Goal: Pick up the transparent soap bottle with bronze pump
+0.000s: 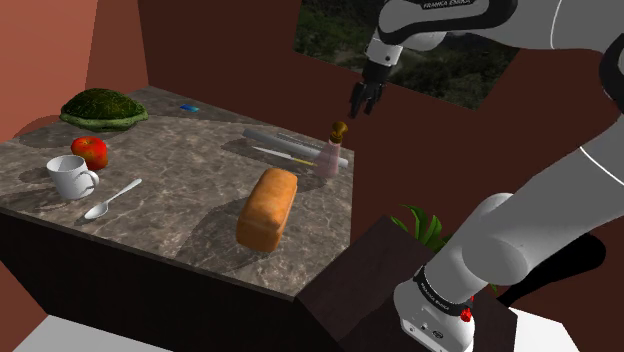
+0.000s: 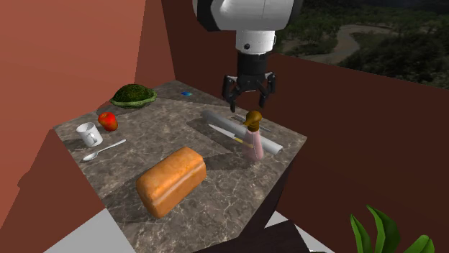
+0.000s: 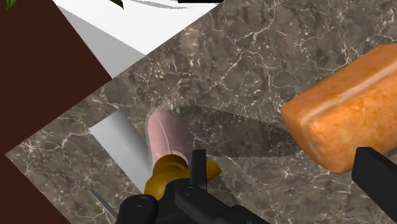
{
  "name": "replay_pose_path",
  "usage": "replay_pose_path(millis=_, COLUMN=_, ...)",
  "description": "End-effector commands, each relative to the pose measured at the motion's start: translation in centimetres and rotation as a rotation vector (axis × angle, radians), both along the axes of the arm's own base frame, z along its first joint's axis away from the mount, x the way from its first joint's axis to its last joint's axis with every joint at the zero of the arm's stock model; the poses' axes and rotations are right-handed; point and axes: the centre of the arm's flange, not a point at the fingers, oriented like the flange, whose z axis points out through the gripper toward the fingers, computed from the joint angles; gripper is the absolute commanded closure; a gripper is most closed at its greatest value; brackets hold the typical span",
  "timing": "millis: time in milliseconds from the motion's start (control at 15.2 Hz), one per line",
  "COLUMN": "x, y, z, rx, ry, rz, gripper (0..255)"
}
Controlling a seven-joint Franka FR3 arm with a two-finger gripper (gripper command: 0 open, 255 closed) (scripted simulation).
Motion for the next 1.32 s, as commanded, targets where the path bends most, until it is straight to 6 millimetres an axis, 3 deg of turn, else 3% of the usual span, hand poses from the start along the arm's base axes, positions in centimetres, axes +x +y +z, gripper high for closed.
replay_pose_path(millis=0, x=2.0, y=-1.4, z=-1.5, rx=-0.002, ry=0.004, rz=0.01, gripper=0)
replay_pose_path(millis=594, x=10.6, y=-7.2, z=-6.9, rx=-0.005, ry=0.023, rz=0.053, gripper=0)
replay_pose_path(millis=1188, x=10.6, y=-7.2, z=-10.9, rx=-0.005, ry=0.023, rz=0.053, gripper=0)
replay_pose_path(millis=1254, x=10.7, y=-7.2, z=-10.9, rx=-0.005, ry=0.023, rz=0.052, gripper=255)
